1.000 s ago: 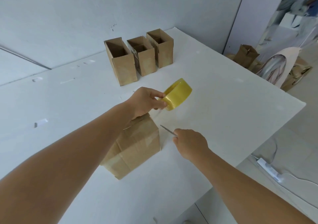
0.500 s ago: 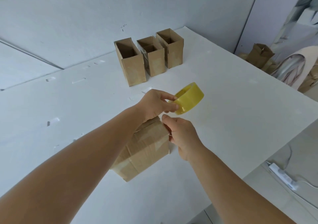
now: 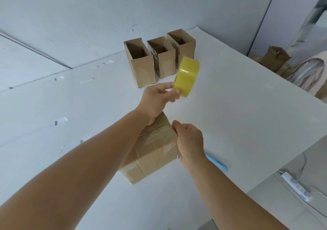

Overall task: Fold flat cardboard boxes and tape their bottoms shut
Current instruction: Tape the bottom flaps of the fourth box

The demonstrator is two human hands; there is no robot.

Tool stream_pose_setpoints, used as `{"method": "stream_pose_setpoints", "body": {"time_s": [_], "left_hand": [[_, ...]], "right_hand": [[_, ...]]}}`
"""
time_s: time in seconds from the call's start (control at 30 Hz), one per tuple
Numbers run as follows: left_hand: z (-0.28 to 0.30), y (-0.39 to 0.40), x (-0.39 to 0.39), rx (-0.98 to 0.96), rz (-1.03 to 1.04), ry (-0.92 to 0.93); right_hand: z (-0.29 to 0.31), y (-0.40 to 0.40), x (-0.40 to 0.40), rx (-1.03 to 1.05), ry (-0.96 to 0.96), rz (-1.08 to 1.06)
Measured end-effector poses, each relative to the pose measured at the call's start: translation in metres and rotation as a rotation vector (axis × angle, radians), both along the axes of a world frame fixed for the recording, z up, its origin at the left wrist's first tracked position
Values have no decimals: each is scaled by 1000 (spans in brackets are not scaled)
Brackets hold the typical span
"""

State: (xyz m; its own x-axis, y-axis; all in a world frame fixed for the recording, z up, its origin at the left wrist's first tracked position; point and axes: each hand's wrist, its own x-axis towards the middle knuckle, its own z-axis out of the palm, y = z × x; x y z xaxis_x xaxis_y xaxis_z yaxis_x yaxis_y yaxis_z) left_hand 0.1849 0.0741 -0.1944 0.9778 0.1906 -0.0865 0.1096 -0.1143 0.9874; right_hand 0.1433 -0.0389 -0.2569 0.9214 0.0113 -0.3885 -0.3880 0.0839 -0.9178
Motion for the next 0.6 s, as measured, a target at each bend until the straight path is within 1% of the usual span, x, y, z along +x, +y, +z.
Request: {"method": "stream_pose_setpoints", "body": {"time_s": [0.13,0.3,0.5,0.6], "left_hand": [[11,15,-18,-15,174,-70],[9,37,-63,-18,175,-146],[-11,35,-84,60,250,-104],[-11,33,-80,79,271,-114]], "right_hand": [[-2,-1,1,-31,-3,57],[-8,-8,5,-22,56,112],[-11,-3,4,0,100,128],[-14,-6,6,-96,124,170]]}}
